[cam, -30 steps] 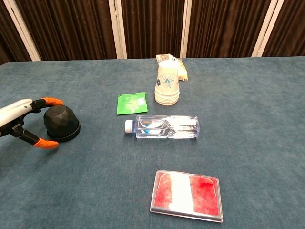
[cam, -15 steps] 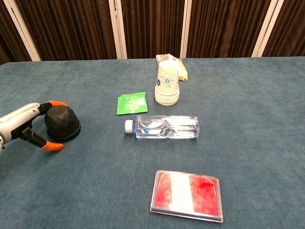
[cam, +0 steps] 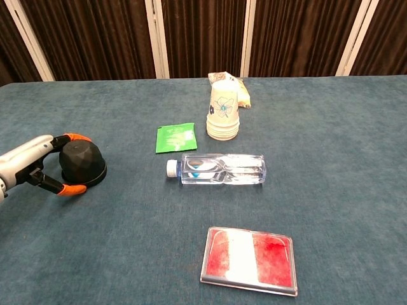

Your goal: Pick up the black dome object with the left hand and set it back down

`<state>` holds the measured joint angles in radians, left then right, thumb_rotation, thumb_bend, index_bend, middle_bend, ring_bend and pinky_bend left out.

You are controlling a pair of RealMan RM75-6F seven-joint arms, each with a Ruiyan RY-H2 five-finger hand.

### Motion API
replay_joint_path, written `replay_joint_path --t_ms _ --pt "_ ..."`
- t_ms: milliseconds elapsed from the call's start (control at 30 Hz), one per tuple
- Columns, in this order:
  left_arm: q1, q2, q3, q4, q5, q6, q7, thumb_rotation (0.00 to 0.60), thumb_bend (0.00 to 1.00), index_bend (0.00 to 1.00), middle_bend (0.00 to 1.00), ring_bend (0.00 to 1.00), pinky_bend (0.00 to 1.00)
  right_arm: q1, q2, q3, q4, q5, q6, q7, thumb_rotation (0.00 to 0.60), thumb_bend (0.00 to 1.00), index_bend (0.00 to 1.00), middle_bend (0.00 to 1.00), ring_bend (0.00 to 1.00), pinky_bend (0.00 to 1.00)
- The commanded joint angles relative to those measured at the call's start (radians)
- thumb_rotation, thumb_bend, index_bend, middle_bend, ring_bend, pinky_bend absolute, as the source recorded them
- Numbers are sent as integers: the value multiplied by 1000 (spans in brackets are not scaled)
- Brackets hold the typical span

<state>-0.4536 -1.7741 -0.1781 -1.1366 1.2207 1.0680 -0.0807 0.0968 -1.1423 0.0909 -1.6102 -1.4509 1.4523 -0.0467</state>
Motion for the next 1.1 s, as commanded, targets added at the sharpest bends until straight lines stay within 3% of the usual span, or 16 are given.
replay_joint_path --t_ms 33,333,667,767,933,1100 --pt "0 -2 0 0 1 -1 -6 600 448 215 344 0 0 -1 -1 -2 -3 -2 3 -5 600 285 47 24 64 11" --pt "8 53 -13 -126 76 75 -79 600 499 319 397 0 0 1 -8 -3 -1 -5 2 -9 600 285 47 24 63 11" --pt "25 220 -30 -449 174 168 -86 600 499 333 398 0 0 -1 -5 -4 -9 -12 10 -13 600 285 47 24 64 11" --pt "32 274 -12 -522 274 223 -74 600 499 347 403 0 0 -1 -5 -5 -12 -12 8 -15 600 285 47 24 64 11" --pt "37 285 22 -474 437 328 -18 600 500 363 407 0 0 0 -6 -6 -11 -13 7 -15 600 284 47 24 64 11" --pt "25 243 28 -281 574 442 45 600 506 385 417 0 0 -3 -6 -7 -12 -16 13 -13 600 285 47 24 64 11"
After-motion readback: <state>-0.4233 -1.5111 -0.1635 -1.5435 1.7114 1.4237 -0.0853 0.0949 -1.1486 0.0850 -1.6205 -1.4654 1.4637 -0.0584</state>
